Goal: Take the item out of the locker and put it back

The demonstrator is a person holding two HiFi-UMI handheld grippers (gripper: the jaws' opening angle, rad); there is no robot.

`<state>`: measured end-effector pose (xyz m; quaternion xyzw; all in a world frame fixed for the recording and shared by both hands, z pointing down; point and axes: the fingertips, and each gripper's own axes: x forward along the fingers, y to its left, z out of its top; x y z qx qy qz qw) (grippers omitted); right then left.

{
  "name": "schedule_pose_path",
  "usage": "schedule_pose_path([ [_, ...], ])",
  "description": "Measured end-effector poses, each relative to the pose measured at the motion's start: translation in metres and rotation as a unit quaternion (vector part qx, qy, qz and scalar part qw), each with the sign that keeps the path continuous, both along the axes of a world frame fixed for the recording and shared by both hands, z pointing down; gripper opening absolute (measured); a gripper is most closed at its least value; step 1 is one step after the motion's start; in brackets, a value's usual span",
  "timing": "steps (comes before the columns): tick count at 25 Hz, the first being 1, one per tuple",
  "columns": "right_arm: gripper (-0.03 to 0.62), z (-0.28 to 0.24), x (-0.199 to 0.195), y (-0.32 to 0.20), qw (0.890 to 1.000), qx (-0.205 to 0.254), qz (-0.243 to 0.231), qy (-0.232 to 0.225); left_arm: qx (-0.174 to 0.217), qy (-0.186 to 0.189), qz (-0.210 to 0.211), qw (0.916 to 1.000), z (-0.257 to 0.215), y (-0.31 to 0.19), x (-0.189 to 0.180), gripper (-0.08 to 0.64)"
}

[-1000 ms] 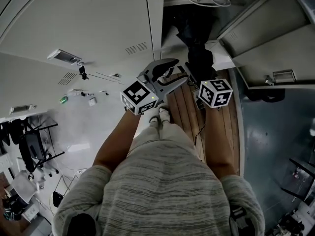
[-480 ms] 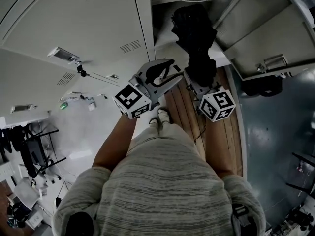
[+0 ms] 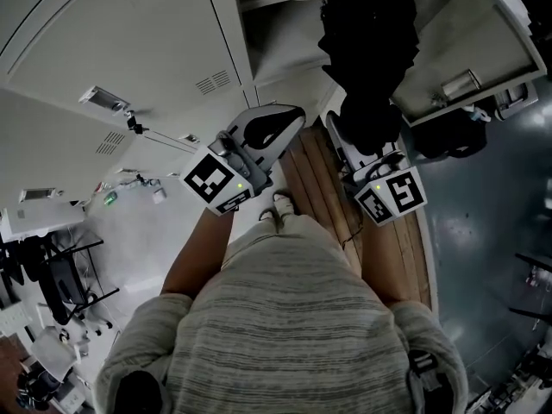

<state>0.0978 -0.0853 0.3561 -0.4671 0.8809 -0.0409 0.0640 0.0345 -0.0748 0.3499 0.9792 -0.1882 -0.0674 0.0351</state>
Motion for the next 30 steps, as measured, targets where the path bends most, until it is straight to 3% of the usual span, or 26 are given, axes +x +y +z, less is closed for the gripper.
schedule_pose_path([
  [17, 0.187, -0.038, -0.004, 0.034, 0.998, 0.067, -0.011, 0.010, 0.021, 0.002, 0.015, 0.9997, -0.015, 0.020, 0.010, 0.008],
  [30, 0.189, -0.047, -0.001, 0.035, 0.997, 0.079, -0.007, 0.000, 0.017, 0.007, 0.017, 0.9997, -0.015, 0.015, 0.012, 0.008],
])
